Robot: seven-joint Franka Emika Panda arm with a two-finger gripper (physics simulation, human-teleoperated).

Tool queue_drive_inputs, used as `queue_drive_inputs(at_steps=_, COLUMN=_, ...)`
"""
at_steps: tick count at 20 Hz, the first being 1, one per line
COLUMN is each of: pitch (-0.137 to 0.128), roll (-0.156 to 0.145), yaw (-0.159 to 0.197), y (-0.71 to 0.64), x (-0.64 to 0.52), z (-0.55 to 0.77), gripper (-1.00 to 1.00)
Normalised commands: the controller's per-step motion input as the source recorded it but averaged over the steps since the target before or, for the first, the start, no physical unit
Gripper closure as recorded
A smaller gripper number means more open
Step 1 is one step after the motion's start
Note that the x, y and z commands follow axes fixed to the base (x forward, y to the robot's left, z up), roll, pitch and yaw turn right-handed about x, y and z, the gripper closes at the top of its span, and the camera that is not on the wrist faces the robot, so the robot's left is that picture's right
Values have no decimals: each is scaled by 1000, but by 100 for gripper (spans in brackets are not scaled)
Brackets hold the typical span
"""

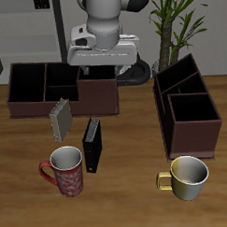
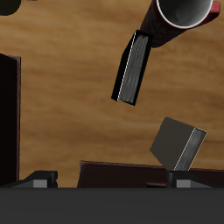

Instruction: Place the yellow book into the left desk caddy's left compartment

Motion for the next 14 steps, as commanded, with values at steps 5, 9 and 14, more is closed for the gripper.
queue_drive_inputs(at_steps=5, pitch=-55, roll=-16, yaw=-12, y=-645, x=-145, z=-78, gripper=-100)
queue_drive_inputs(at_steps=9, pitch=-54, roll=9, yaw=2, y=-543, x=-137, z=-124, gripper=-100)
queue_drive_inputs(at_steps=14, pitch=-28, roll=-3, yaw=-14, y=-347, x=-105, z=-87, gripper=-100)
